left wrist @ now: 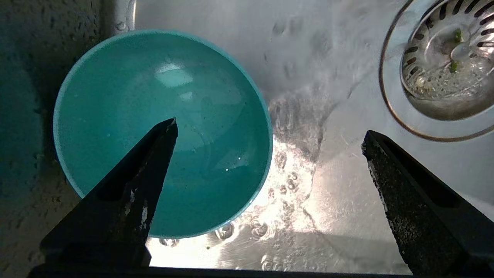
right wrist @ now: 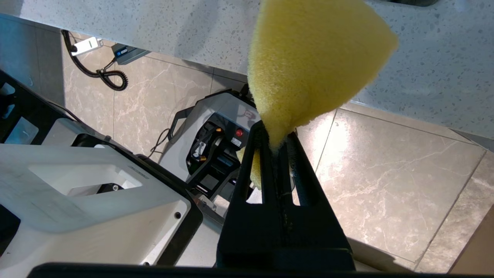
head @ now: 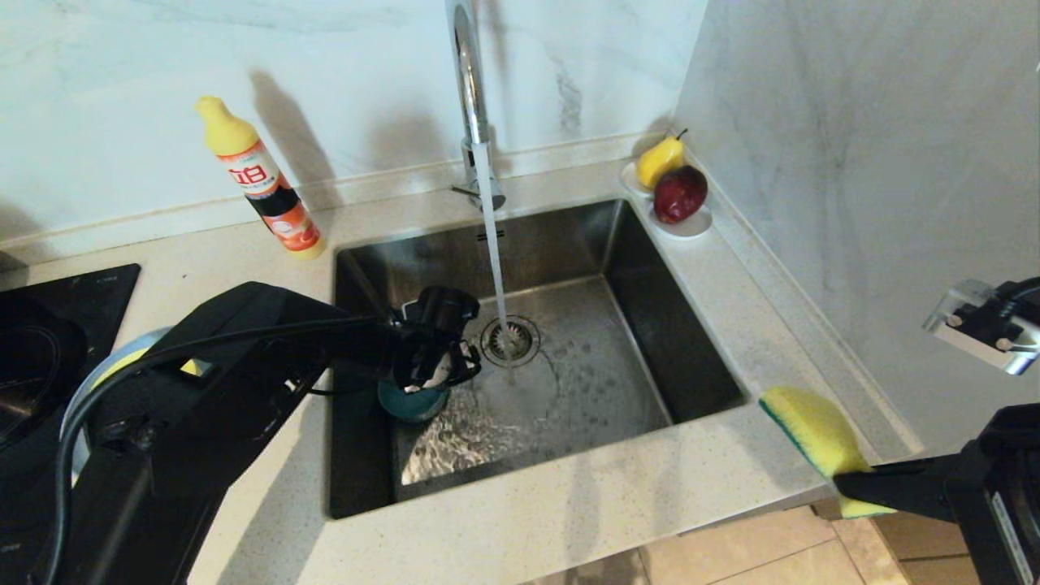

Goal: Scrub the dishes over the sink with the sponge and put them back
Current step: Wash the bowl

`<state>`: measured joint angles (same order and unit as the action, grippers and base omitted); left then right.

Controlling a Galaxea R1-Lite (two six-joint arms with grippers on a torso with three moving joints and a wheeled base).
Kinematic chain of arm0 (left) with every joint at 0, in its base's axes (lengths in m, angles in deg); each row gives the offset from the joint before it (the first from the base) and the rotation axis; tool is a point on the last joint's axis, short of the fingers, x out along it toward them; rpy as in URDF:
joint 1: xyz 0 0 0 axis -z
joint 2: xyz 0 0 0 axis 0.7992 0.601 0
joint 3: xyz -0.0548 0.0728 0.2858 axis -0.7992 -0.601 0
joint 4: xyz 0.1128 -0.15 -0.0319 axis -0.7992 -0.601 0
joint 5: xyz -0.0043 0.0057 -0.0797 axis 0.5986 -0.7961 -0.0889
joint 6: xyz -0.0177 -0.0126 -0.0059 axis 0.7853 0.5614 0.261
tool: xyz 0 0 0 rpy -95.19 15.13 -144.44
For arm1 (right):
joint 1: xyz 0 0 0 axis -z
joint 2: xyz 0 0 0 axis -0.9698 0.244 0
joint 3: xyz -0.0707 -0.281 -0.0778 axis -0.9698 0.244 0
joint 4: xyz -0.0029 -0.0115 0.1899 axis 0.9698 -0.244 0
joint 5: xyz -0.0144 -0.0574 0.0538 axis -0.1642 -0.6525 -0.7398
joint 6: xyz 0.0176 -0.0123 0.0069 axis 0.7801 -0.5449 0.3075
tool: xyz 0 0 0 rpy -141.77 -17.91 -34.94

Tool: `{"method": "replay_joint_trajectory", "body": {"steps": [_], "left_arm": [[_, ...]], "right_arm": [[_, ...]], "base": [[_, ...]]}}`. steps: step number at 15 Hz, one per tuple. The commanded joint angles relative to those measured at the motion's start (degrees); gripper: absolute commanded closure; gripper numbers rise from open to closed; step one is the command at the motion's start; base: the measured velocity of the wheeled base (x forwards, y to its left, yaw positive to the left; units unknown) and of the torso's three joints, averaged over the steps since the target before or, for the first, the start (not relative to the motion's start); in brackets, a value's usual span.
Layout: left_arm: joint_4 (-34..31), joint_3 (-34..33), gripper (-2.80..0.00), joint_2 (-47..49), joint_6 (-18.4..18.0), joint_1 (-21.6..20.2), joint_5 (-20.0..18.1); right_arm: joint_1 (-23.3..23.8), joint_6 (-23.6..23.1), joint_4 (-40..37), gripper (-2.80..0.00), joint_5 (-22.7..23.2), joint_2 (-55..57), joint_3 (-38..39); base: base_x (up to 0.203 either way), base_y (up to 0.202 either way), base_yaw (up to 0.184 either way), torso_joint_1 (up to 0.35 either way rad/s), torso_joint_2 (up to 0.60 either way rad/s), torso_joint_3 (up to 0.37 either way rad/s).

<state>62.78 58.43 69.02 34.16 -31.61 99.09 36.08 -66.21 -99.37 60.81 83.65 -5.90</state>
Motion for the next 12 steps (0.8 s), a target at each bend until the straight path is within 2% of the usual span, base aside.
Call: {"method": "replay_joint_trajectory", "body": {"steps": [1,12], "left_arm": [[0.1,0.4,-2.80,0.5,0.2,0.0,0.2],[0.0,1.1,-2.80,1.2,0.2,-0.3,0.1]], "right_arm": [[0.1,0.1,-0.1,0.00,-0.1,0.2,0.3],[0.3,0.0,-0.1,0.00,0.1,0.2,0.2]], "base": [[0.000,0.000,0.000,0.000,0.00,0.000],[0.000,0.000,0.000,0.000,0.00,0.000]]}}
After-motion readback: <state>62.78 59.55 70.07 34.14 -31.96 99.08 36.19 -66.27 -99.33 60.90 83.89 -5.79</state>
